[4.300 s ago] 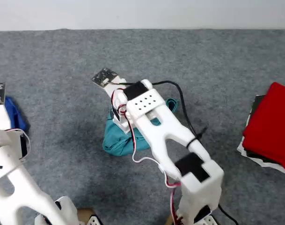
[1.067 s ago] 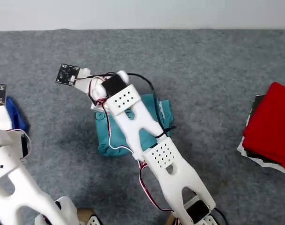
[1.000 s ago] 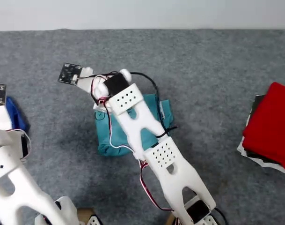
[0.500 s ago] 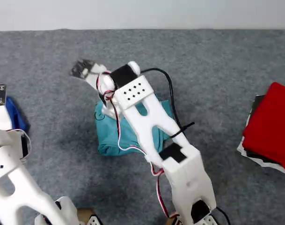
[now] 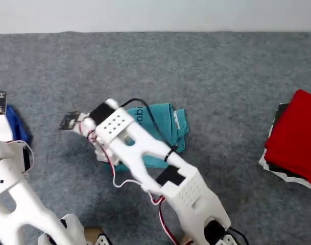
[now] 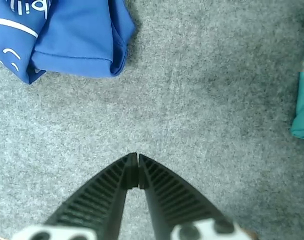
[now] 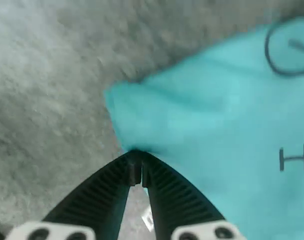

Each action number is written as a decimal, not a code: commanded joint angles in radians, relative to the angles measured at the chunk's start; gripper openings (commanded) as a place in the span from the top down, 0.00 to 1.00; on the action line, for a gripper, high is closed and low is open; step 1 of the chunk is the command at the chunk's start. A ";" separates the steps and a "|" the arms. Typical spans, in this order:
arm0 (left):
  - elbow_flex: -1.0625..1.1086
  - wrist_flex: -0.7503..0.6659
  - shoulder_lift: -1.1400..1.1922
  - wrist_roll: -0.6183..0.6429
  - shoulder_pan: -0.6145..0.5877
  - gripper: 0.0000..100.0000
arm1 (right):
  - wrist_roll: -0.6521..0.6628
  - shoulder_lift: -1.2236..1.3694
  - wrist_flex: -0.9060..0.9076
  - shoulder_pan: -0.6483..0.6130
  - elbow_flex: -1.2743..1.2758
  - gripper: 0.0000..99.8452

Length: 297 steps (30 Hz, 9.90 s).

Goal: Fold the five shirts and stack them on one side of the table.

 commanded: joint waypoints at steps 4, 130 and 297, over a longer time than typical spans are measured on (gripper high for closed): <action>-0.002 -0.012 -0.021 -0.009 0.000 1.00 | -0.005 -0.031 0.013 0.030 -0.029 0.99; 0.068 0.055 -0.023 -0.003 0.006 1.00 | -0.875 -0.012 0.070 0.426 -0.029 0.99; 0.074 0.054 -0.021 -0.003 0.008 1.00 | 0.620 0.030 -0.487 0.769 -0.080 0.99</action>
